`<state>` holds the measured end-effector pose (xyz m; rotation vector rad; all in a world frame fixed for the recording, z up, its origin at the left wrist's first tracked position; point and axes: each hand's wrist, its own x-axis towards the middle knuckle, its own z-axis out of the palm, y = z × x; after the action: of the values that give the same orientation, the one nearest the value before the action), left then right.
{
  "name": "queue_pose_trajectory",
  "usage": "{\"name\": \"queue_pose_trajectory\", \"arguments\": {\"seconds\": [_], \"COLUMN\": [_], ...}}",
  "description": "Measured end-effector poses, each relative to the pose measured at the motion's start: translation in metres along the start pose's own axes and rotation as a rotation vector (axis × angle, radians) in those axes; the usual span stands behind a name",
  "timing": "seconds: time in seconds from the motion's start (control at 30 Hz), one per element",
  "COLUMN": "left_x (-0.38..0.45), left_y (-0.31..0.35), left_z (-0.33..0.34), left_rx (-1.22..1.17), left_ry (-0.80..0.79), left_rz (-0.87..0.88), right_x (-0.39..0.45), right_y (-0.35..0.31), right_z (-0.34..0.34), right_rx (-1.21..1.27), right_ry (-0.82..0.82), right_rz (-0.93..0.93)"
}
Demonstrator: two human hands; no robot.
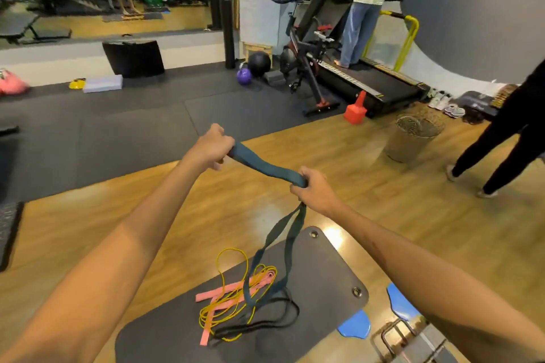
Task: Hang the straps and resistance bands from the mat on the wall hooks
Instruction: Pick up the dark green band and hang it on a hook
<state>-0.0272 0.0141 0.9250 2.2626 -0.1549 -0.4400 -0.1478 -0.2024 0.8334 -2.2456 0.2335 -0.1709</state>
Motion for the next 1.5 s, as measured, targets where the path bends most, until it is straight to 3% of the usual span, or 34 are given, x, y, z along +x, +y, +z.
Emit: {"name": "queue_pose_trajectory", "arguments": {"seconds": [0.07, 0.1, 0.17, 0.23, 0.4, 0.47, 0.6, 0.7, 0.83, 0.9, 0.97, 1.03, 1.17, 1.3, 1.5], "left_x": [-0.002, -0.008, -0.024, -0.029, -0.043, -0.053, -0.071, -0.080, -0.076, -0.064, -0.061, -0.082, -0.151, -0.204, -0.301], "left_y": [0.007, 0.014, 0.031, 0.043, 0.079, 0.094, 0.119, 0.133, 0.126, 0.122, 0.118, 0.116, 0.125, 0.149, 0.193], "left_z": [0.025, 0.044, 0.083, 0.114, 0.151, 0.160, 0.165, 0.166, 0.192, 0.210, 0.231, 0.259, 0.321, 0.360, 0.402], "left_rx": [0.551, 0.618, 0.475, 0.377, 0.651, 0.655, 0.416, 0.206, 0.121, 0.285, 0.565, 0.665, 0.456, 0.429, 0.301], "left_ry": [-0.099, -0.216, -0.532, -0.676, -0.671, -0.671, -0.590, -0.647, -0.677, -0.634, -0.698, -0.852, -1.136, -1.106, -1.012], "left_rz": [0.198, 0.367, 0.561, 0.648, 0.674, 0.684, 0.790, 0.823, 0.825, 0.872, 0.898, 0.941, 1.086, 1.159, 1.409], "right_x": [-0.006, -0.010, -0.016, -0.025, -0.065, -0.083, -0.119, -0.155, -0.185, -0.198, -0.214, -0.230, -0.259, -0.328, -0.437], "right_y": [-0.002, -0.003, -0.006, -0.002, 0.032, 0.042, 0.072, 0.102, 0.114, 0.117, 0.118, 0.113, 0.097, 0.109, 0.137], "right_z": [-0.009, -0.013, -0.019, -0.028, -0.057, -0.065, -0.067, -0.052, -0.059, -0.077, -0.100, -0.119, -0.145, -0.167, -0.170], "right_rx": [0.022, 0.029, 0.039, 0.053, 0.072, 0.139, 0.193, 0.188, 0.177, 0.152, 0.145, 0.131, 0.101, 0.076, 0.019], "right_ry": [0.035, 0.050, 0.065, 0.078, 0.024, 0.041, 0.082, 0.076, 0.156, 0.195, 0.226, 0.231, 0.266, 0.376, 0.626], "right_rz": [-0.020, -0.032, -0.027, -0.005, 0.097, 0.128, 0.303, 0.440, 0.511, 0.531, 0.530, 0.508, 0.408, 0.457, 0.591]}}
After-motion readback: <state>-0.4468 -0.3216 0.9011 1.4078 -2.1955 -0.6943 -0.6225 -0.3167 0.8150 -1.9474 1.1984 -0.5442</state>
